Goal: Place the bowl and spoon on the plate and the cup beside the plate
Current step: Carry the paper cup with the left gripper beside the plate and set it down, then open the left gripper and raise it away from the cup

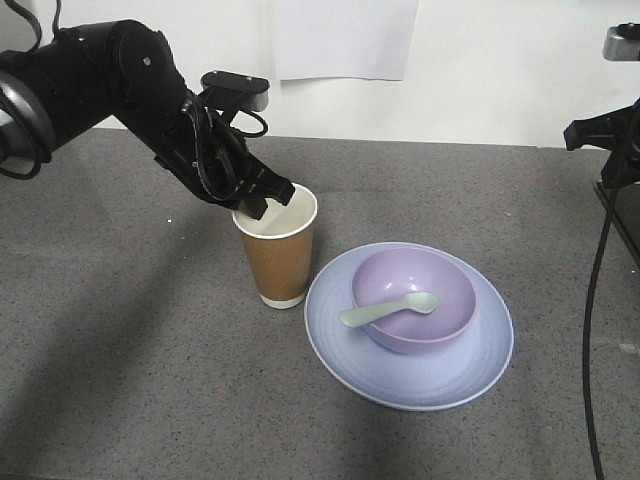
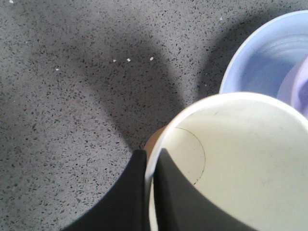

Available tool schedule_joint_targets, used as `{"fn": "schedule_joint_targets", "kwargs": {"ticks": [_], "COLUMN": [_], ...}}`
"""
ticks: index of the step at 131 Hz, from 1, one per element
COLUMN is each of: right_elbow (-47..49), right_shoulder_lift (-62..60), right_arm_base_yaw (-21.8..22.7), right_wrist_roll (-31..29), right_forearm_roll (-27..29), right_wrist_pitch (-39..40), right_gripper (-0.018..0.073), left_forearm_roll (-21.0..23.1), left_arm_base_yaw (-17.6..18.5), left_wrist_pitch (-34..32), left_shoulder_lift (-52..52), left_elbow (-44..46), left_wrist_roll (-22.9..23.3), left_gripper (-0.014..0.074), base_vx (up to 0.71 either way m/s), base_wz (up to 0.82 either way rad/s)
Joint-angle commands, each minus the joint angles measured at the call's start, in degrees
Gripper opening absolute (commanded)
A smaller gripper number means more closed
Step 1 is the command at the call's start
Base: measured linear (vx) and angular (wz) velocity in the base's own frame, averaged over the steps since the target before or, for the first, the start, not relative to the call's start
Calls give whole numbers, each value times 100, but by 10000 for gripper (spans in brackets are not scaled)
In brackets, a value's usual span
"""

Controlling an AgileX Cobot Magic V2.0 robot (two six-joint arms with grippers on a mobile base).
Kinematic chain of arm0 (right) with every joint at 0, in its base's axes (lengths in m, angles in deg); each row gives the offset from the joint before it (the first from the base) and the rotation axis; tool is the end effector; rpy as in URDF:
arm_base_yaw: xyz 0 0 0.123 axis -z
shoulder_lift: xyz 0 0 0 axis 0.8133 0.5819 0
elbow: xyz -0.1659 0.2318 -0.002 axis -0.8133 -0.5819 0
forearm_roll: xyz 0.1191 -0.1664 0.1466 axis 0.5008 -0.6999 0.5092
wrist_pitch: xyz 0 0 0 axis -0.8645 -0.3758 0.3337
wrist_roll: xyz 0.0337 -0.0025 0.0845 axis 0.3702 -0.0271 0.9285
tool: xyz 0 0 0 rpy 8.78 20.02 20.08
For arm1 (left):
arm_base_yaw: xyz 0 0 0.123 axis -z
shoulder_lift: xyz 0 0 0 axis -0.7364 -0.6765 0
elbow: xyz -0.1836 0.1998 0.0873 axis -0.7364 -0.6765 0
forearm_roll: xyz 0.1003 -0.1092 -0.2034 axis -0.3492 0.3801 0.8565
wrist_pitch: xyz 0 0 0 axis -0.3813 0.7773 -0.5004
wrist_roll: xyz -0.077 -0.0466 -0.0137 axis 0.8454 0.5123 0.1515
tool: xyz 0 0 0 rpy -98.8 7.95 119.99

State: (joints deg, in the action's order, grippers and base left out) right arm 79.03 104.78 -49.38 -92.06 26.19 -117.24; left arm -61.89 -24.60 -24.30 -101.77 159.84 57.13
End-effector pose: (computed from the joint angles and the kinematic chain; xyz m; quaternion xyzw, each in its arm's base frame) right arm 0.3563 -0.0264 0.3599 0.0015 0.9759 0.0095 0.2181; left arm 0.3891 -0.1852 0.3090 0.2509 0.9362 -0.1404 0.2020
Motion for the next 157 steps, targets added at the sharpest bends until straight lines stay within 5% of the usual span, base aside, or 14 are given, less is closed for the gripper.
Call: {"fn": "schedule_joint_targets", "kwargs": {"ticks": [1,50,91,157], "right_elbow": [162,162,162,162], "right_shoulder_lift": [-276,-276,-276,-276], "right_arm_base_yaw": [21,21,21,21], "right_wrist_roll": [-24,-24,-24,-24], "right_forearm_roll": [-4,-4,-4,-4], "right_wrist_pitch": [180,180,180,178], "right_gripper": [-8,-8,-8,-8], "left_forearm_roll": [104,104,-254,-513], "left_arm_base_yaw": [33,33,-61,-1334], "left_wrist_pitch": [-203,-182,-239,-101], "left_shoulder_lift": [318,325,609,1202], "left_elbow": [165,165,391,457], "left_wrist_roll": [37,73,497,642], "left_gripper": [37,246,265,237], "base_vx": [0,0,0,0], "base_wz": [0,0,0,0]}}
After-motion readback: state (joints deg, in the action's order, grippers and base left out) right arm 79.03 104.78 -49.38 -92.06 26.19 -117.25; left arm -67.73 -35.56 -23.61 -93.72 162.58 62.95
